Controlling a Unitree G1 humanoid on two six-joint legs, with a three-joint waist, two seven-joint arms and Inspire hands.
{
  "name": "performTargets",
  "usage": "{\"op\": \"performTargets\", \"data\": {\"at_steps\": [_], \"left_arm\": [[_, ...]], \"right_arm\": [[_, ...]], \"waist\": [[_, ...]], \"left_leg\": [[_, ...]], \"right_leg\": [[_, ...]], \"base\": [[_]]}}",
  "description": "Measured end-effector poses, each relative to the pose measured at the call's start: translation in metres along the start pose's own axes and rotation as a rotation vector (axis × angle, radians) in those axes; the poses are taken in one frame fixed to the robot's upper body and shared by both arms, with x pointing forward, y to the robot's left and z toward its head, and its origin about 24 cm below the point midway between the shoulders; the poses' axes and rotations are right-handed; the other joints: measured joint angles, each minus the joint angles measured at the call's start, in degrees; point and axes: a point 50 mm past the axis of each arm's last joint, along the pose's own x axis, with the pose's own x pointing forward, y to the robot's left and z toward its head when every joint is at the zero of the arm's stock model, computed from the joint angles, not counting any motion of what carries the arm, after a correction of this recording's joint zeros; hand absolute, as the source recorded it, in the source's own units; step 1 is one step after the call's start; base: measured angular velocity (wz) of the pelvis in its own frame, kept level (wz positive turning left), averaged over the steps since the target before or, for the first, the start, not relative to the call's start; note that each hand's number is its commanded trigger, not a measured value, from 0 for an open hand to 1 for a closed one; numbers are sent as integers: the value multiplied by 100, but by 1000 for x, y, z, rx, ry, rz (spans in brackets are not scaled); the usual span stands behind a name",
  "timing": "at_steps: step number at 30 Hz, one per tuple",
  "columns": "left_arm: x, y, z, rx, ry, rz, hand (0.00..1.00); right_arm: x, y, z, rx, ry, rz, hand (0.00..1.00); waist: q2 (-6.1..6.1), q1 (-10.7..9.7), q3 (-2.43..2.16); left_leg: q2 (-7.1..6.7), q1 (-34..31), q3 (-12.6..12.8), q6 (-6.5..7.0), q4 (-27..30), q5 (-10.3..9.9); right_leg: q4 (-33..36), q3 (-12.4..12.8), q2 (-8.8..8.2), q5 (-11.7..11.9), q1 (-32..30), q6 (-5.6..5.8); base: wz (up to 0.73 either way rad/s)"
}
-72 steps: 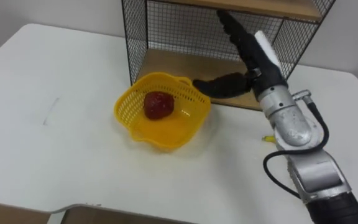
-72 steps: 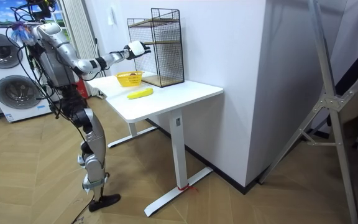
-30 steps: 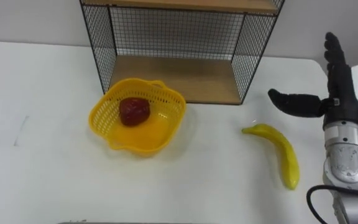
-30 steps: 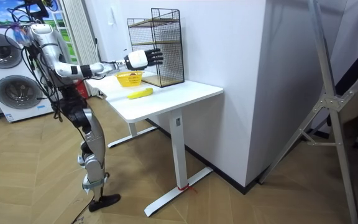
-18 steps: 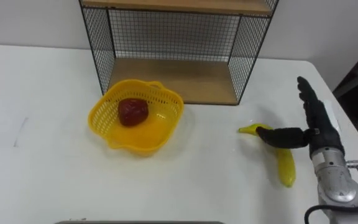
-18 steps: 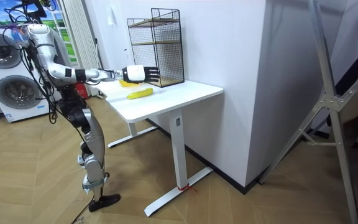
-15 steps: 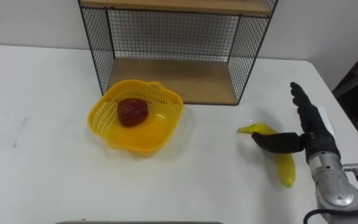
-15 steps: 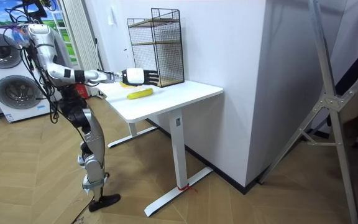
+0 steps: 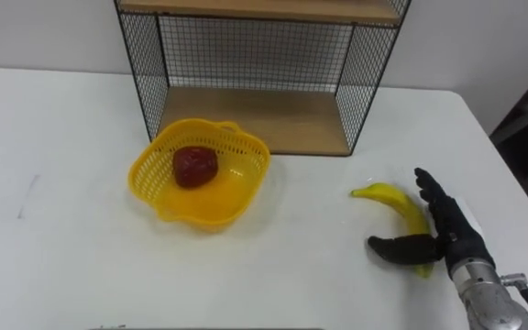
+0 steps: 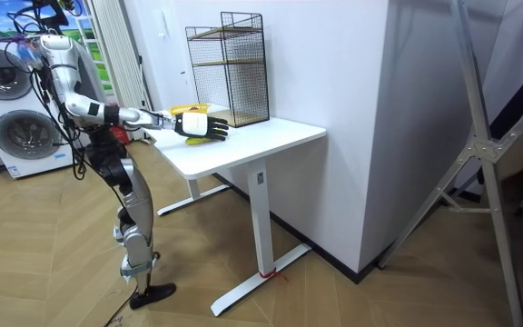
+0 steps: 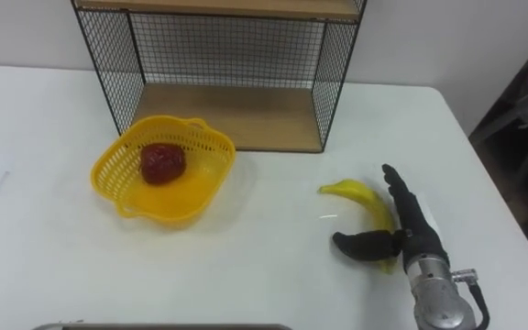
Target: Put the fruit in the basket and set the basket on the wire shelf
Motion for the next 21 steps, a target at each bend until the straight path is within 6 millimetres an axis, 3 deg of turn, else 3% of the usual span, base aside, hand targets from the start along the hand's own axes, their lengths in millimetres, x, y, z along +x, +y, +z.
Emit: {"op": "performTargets", "data": {"at_steps": [1,2,3,4,9,21], "left_arm": [[0,0,-3,-5,12,1,0],[0,1,-3,-7,17,3,0],[-1,1,-6,-14,27,8,0],[-1,1,-7,-15,32,9,0],[-1,3,-10,-12,51,23,0],[-1,6,-9,36,65,38,0]], "right_arm": [[-1,1,-6,-14,13,7,0],[0,1,-7,-22,15,13,51],[1,1,-10,-37,25,28,82],[1,2,-12,-40,35,35,100],[8,-3,-21,-87,73,24,100],[14,-15,-24,-170,101,-34,100]], "waist": [[-16,1,-8],[-26,-5,-8],[-50,-16,-22],[-58,-9,-32],[-150,1,-43],[-168,20,-46]], "left_leg": [[-2,32,-23,0,1,0],[-2,62,-31,0,-3,0],[-2,104,-45,-2,-8,-3],[-2,107,-46,-2,-8,-4],[-13,117,-85,14,17,-16],[-17,105,-225,7,97,-25]], "right_leg": [[-54,-2,4,1,68,-1],[-54,-5,5,1,90,-1],[-62,-6,6,-1,112,2],[-64,-8,7,-2,115,2],[-116,-50,-4,2,181,4],[-163,-155,2,15,274,0]], "base": [[7],[8],[3],[0],[4],[6]]}}
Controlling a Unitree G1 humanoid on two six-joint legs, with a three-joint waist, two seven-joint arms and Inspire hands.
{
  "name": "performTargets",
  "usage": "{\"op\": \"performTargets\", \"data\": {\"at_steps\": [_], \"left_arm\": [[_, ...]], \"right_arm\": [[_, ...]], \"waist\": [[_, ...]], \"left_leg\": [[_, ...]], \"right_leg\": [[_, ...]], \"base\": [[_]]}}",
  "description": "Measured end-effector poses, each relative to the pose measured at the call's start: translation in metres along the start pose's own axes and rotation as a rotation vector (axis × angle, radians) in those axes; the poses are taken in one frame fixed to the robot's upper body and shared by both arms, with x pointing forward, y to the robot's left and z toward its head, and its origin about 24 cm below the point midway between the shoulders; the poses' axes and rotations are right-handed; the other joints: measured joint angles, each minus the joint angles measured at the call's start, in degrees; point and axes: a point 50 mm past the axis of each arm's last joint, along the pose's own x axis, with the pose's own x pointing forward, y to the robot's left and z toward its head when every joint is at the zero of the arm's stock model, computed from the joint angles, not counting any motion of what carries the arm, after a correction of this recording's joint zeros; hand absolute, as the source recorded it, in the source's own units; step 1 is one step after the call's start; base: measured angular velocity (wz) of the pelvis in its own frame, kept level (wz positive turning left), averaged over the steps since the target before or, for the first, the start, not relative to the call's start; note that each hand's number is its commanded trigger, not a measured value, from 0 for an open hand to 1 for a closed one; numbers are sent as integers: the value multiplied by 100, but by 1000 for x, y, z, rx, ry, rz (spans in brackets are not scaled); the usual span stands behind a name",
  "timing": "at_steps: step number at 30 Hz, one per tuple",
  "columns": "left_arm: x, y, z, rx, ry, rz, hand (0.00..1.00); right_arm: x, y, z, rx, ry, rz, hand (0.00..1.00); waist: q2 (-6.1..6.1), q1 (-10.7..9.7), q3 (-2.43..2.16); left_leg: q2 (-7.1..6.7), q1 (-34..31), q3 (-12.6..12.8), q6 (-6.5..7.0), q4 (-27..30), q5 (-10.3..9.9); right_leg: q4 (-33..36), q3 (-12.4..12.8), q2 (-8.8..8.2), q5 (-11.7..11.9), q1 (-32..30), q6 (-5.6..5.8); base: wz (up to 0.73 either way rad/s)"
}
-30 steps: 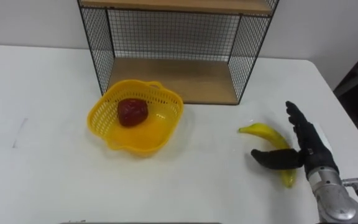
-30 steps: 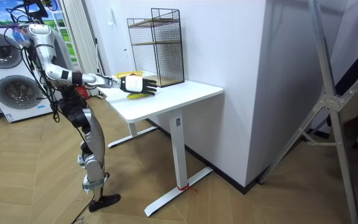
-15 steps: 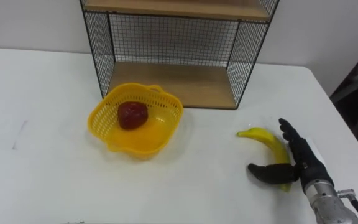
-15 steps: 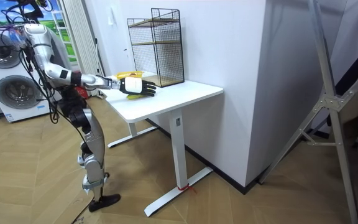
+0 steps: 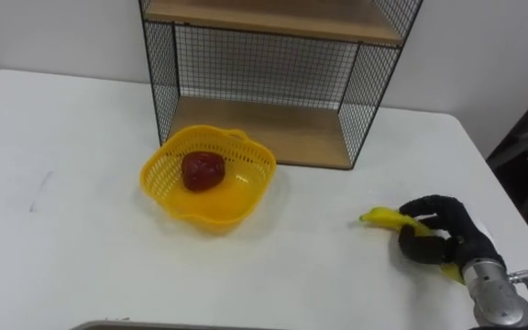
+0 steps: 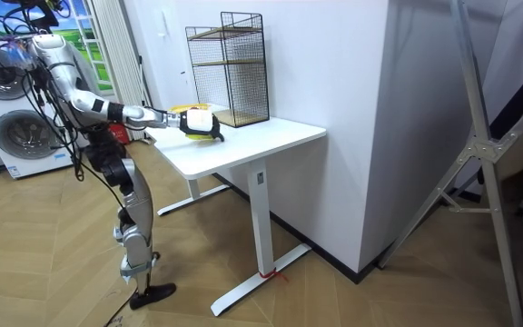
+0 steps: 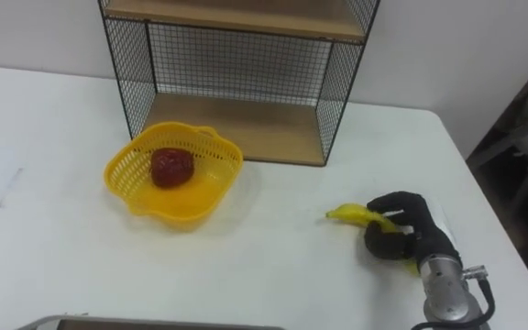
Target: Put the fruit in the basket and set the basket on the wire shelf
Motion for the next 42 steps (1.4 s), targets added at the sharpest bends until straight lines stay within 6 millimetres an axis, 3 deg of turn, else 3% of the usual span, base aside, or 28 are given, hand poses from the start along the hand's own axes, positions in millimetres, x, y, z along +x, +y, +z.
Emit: {"op": "performTargets", "data": {"at_steps": [17,21,26,28,31,37,42], "left_arm": [[0,-1,12,13,-38,18,0],[0,-3,15,16,-44,9,0],[0,-6,20,17,-57,-3,0],[0,-8,21,14,-62,-9,0],[0,-11,22,1,-74,-19,0],[-2,-16,23,-3,-103,-34,0],[-2,-19,26,15,-127,-42,0]], "right_arm": [[-1,7,16,-72,1,-18,100],[-3,14,34,-56,-42,29,100],[-8,26,66,-22,-169,119,100],[-13,30,85,44,-251,150,100],[-17,31,98,134,-308,173,100],[-28,28,127,203,-449,187,100],[-33,25,137,241,-521,184,100]], "waist": [[36,17,3],[74,17,21],[233,28,102],[270,40,85],[329,119,92],[335,155,92],[339,152,96]], "left_leg": [[26,50,44,-12,-61,-43],[48,-27,110,-20,-14,-52],[60,-70,215,-19,-8,-51],[59,-158,214,-17,7,-48],[58,-158,203,-16,30,-48],[56,-169,181,-16,-5,-48],[56,-168,180,-16,-25,-48]], "right_leg": [[71,48,25,1,-5,-2],[130,99,40,14,-89,-22],[213,172,44,18,-228,-28],[221,173,40,18,-306,-28],[215,177,42,17,-306,-27],[207,163,43,14,-312,-22],[207,162,43,13,-305,-21]], "base": [[-1],[-11],[-11],[0],[0],[0],[0]]}}
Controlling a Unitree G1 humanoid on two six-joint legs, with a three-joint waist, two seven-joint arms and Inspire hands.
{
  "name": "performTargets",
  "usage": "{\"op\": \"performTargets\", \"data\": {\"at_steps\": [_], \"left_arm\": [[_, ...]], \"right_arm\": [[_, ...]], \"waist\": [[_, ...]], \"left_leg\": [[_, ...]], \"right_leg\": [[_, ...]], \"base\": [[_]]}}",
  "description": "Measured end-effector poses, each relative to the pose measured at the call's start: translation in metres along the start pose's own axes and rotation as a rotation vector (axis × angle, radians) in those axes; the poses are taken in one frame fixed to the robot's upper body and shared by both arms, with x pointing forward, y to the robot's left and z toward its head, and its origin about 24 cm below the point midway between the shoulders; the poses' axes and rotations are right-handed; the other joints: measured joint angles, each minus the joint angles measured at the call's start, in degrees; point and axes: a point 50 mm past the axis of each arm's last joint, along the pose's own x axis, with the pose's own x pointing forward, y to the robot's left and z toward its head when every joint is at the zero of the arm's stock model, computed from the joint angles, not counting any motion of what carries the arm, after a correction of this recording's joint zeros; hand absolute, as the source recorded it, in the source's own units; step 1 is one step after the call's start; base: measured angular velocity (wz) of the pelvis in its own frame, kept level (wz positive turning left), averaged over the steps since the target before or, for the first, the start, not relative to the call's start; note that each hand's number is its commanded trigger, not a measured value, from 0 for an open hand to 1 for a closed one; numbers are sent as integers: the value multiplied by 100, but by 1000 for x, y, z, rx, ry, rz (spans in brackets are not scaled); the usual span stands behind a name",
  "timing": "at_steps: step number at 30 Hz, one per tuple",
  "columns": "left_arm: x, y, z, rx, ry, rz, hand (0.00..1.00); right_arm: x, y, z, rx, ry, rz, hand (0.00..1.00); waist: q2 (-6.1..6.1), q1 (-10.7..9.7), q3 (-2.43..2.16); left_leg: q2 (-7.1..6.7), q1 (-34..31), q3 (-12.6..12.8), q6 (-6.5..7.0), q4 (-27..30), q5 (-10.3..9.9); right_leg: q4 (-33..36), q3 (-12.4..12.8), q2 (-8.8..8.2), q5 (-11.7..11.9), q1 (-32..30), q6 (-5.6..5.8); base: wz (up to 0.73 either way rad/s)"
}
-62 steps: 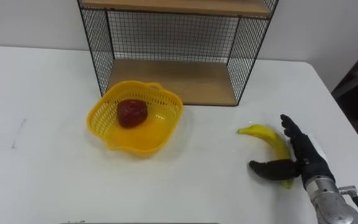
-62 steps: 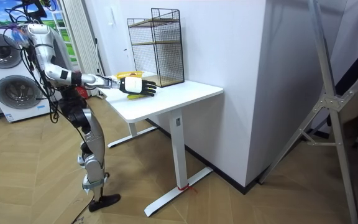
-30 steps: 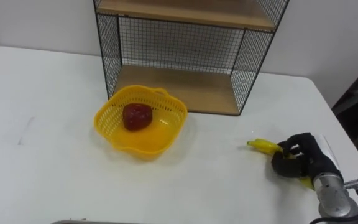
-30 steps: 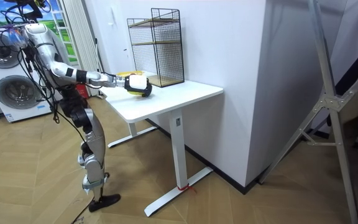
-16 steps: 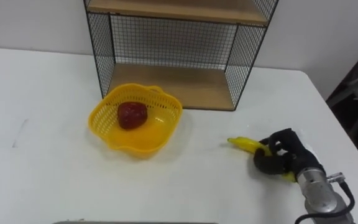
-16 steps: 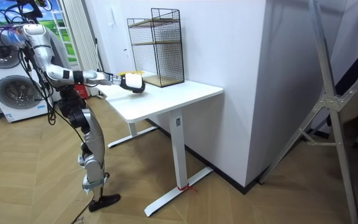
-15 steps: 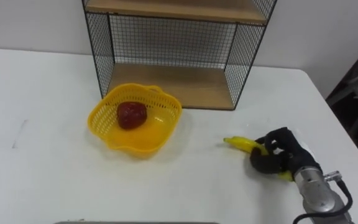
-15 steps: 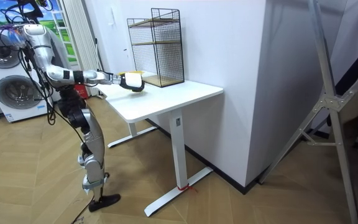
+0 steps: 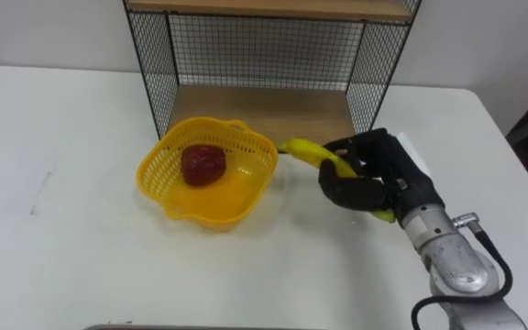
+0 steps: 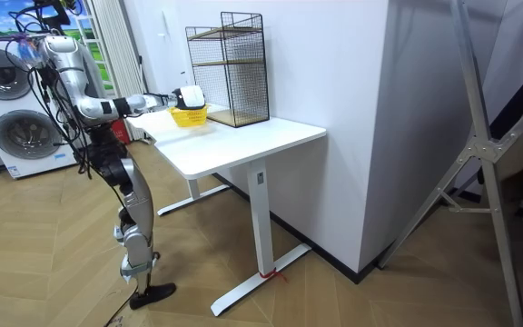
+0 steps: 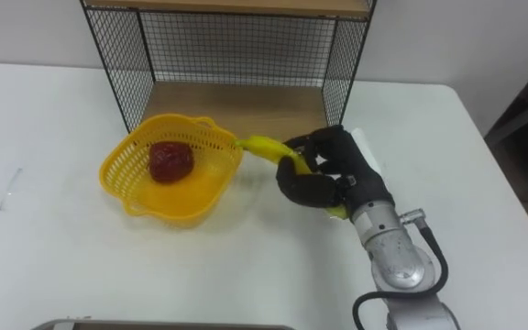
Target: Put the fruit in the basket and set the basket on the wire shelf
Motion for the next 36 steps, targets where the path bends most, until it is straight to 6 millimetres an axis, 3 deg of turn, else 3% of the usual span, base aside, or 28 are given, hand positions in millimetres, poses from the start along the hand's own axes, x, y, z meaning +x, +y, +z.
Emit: {"op": "performTargets", "data": {"at_steps": [8,15,19,24,34,35,36], "left_arm": [[1,-4,-6,8,24,-21,0],[2,-8,-8,31,41,-60,0],[3,-8,1,47,19,-68,0],[4,-5,5,51,11,-62,0],[7,7,14,60,-8,-49,0],[8,8,14,60,-9,-49,0],[8,8,14,59,-8,-50,0]], "right_arm": [[1,1,3,-2,-18,-5,100],[15,10,38,-71,-161,30,100],[24,21,54,-146,-227,57,100],[27,28,61,-171,-258,88,100],[39,40,64,-295,-265,194,98],[41,40,65,-302,-265,195,65],[45,39,65,-308,-261,197,18]], "waist": [[-27,43,-18],[-68,185,31],[-79,277,33],[-98,348,38],[-205,711,42],[-208,735,45],[-217,756,47]], "left_leg": [[-1,20,14,0,-2,0],[-2,-9,-4,0,16,0],[-4,-61,-13,0,22,0],[-5,-85,-38,0,19,1],[-5,-81,-102,0,10,1],[-5,-87,-114,0,7,1],[-9,-90,-144,0,5,1]], "right_leg": [[4,9,0,0,13,0],[-5,4,2,0,4,0],[-7,-4,2,0,-37,-1],[-7,-29,1,0,-47,-1],[-7,-130,-4,0,-35,0],[-7,-151,-5,0,-35,-1],[-7,-165,-6,0,-27,0]], "base": [[0],[0],[0],[2],[3],[8],[9]]}}
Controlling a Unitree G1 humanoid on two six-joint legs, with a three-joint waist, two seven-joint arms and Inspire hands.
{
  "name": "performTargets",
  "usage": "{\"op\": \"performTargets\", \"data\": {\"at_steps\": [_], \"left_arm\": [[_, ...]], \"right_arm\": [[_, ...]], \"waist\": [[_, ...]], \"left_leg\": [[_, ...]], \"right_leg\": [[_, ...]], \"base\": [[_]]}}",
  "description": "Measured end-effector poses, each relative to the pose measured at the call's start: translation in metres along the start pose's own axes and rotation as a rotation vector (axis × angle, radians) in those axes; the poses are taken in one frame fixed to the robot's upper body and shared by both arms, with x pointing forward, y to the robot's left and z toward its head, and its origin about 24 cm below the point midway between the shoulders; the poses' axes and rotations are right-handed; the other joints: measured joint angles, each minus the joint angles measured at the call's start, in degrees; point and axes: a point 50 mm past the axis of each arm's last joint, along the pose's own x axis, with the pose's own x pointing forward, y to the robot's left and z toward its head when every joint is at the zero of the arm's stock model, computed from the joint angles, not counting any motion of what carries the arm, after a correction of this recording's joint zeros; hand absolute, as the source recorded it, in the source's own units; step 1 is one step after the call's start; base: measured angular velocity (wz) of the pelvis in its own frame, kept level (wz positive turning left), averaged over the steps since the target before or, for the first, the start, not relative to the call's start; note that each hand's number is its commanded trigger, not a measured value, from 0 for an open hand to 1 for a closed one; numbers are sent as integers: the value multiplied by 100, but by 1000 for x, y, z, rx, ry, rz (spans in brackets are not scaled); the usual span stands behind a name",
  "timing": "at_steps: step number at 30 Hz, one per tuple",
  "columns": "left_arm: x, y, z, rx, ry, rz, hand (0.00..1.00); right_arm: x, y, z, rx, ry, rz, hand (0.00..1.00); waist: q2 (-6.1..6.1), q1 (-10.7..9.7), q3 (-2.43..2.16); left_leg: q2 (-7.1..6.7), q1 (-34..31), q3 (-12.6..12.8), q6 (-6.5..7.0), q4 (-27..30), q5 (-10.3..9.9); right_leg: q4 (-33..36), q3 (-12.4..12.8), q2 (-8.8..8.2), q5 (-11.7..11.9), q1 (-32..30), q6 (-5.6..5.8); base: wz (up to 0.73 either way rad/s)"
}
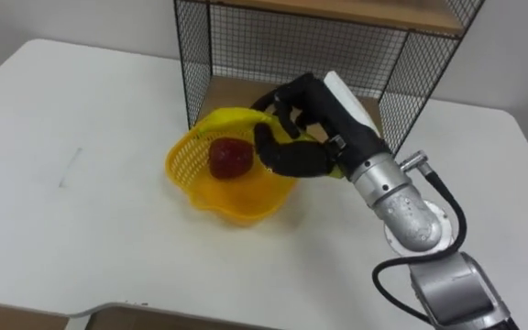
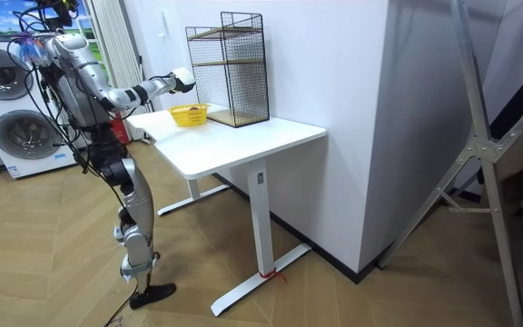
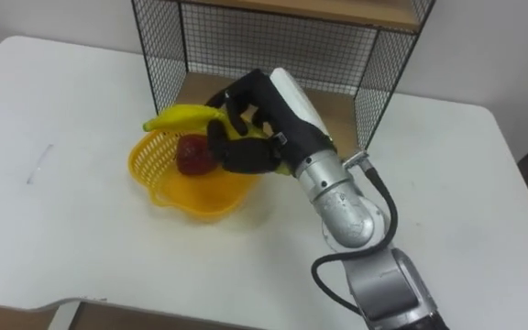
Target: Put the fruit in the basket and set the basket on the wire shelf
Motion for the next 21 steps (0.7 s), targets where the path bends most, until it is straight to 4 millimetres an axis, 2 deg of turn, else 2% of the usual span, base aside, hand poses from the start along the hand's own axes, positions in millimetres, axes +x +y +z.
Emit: {"op": "performTargets", "data": {"at_steps": [1,6,11,21], "left_arm": [[0,0,-1,1,5,-2,0],[0,0,-3,2,30,-13,0],[0,1,-1,2,27,-6,0],[-1,5,4,2,17,8,0]], "right_arm": [[4,-2,-2,-5,10,2,0],[11,-4,-9,-13,54,7,0],[10,-2,-18,-7,111,22,0],[10,-1,-21,-5,140,37,0]], "waist": [[-5,2,2],[-39,29,2],[-105,49,39],[-106,51,36]], "left_leg": [[0,2,-19,-1,4,0],[-2,-20,-105,-4,14,4],[-16,-75,-182,-1,27,14],[-22,-84,-195,2,58,15]], "right_leg": [[0,-15,0,0,14,0],[1,-116,-5,0,37,0],[2,-176,-19,0,28,1],[1,-192,-22,-2,18,3]], "base": [[8],[10],[8],[0]]}}
